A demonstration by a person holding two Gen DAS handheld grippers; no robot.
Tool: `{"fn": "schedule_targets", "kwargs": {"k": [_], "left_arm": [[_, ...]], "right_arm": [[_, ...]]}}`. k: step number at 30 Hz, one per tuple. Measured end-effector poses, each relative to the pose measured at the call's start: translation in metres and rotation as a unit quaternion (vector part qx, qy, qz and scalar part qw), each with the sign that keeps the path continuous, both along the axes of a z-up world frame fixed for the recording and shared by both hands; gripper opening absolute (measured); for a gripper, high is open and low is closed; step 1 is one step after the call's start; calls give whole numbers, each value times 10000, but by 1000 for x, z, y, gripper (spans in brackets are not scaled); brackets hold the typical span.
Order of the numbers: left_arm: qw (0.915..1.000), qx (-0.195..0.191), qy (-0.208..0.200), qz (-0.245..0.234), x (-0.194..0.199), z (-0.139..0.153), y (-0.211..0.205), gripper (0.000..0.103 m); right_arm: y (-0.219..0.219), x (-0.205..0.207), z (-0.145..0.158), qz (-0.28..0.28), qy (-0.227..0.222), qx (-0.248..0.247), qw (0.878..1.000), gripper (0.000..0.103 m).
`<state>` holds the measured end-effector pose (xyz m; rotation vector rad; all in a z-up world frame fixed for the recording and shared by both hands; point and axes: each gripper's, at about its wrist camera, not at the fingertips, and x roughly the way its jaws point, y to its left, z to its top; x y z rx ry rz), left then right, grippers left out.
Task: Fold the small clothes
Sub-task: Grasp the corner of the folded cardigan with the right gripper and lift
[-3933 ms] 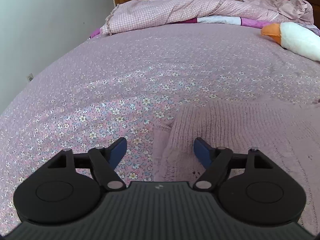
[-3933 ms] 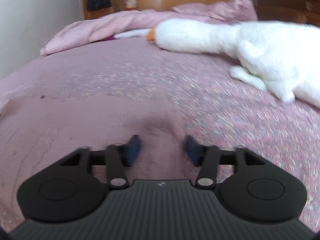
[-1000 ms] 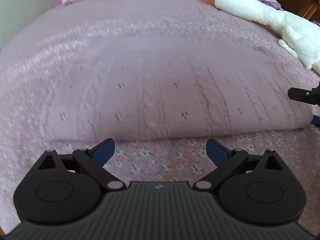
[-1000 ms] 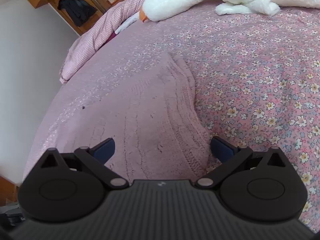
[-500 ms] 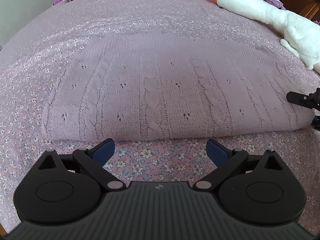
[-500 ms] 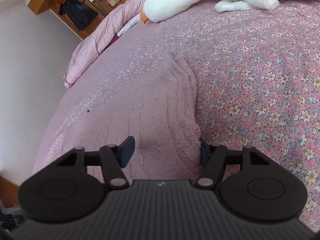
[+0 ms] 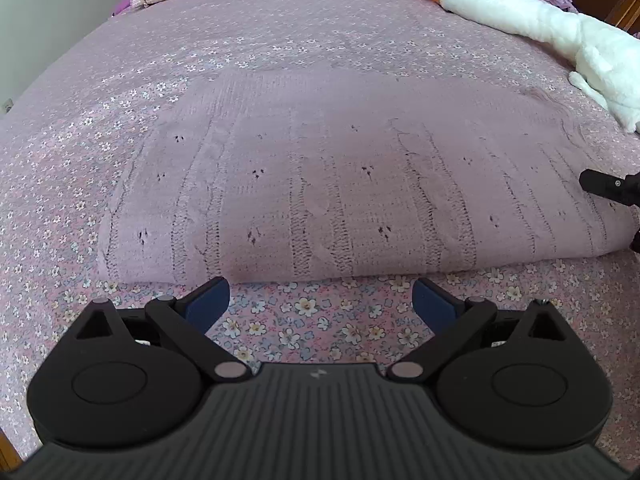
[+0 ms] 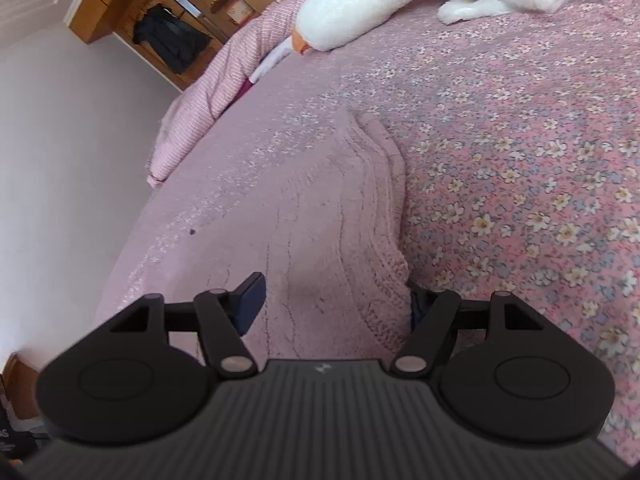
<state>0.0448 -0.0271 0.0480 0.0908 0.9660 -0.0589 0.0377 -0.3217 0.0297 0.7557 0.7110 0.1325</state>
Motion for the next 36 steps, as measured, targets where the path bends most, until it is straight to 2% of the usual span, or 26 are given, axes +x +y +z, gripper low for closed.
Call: {"fn": "schedule_targets", "kwargs": {"k": [2,3,4,5,7,13,22,28,36], "left_arm": [[10000,-3,4,12,-1,0,1,101],[10000,5,4,18,-1,1,1,101],[10000,19,2,25,-1,1,1,101],[10000,43,-7,31,-3,2,0,101],[10000,86,-32,32,-4,3,1,101],[9997,227,-65,68,-7,7,6,101],[9992,307,-42,252,-9,10,24,101],[9985,316,-139,432,-10,21,43,101],[9965,331,-267,725,-8,29,75,101]], "right_arm": [[-4,1,-4,9,-81,182,9998,69],[-5,0,-5,-2,-101,275,9996,63],[-7,0,-7,-30,-86,353,9993,48],[-9,-1,-10,-89,-34,404,9991,40],[-14,-4,-15,-211,-60,630,9978,34],[-11,-12,-11,-349,-312,849,9953,33],[1,-4,2,-479,-339,547,9968,35],[17,-3,22,-413,-770,64,9962,33],[46,10,57,41,-1320,-460,9902,31]]}}
